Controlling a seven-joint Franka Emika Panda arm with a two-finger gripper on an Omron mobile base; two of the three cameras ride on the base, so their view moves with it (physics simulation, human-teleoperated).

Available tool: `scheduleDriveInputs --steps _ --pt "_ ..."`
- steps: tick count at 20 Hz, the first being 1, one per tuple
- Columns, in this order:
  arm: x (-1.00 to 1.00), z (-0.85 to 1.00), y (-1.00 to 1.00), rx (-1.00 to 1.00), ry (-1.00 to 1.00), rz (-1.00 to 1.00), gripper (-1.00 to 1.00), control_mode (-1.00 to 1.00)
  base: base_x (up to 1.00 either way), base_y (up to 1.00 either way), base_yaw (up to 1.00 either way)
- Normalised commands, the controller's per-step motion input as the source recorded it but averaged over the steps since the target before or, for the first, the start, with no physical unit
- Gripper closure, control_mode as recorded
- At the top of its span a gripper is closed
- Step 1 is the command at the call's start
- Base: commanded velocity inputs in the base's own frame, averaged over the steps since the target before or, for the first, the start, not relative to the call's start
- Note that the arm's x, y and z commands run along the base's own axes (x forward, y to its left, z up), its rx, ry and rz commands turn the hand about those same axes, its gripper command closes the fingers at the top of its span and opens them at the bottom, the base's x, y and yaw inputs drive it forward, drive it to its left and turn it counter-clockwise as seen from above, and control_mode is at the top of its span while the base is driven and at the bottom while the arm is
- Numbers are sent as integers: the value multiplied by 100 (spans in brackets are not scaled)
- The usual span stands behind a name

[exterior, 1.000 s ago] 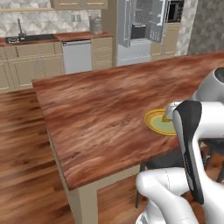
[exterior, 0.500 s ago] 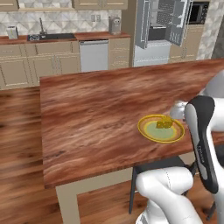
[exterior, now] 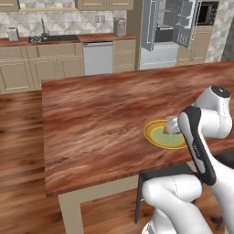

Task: Take the cheese, fish, and avocado from the fridge and place them on the plate on the dining counter to create an appetizer plate.

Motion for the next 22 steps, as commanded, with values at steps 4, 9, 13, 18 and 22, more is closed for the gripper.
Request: scheduleDriveInputs --steps 4,9,13,18,22 --pt "96 -65 5 -2 6 2 100 -100 0 0 0" --pt "98 -52 0 -4 3 0 100 -100 0 0 0" --pt "88 -43 0 -4 2 0 100 -100 0 0 0" --pt "71 -27 -13 -3 2 0 100 -100 0 0 0" --pt "54 -20 -23 -2 3 -1 100 -100 0 0 0"
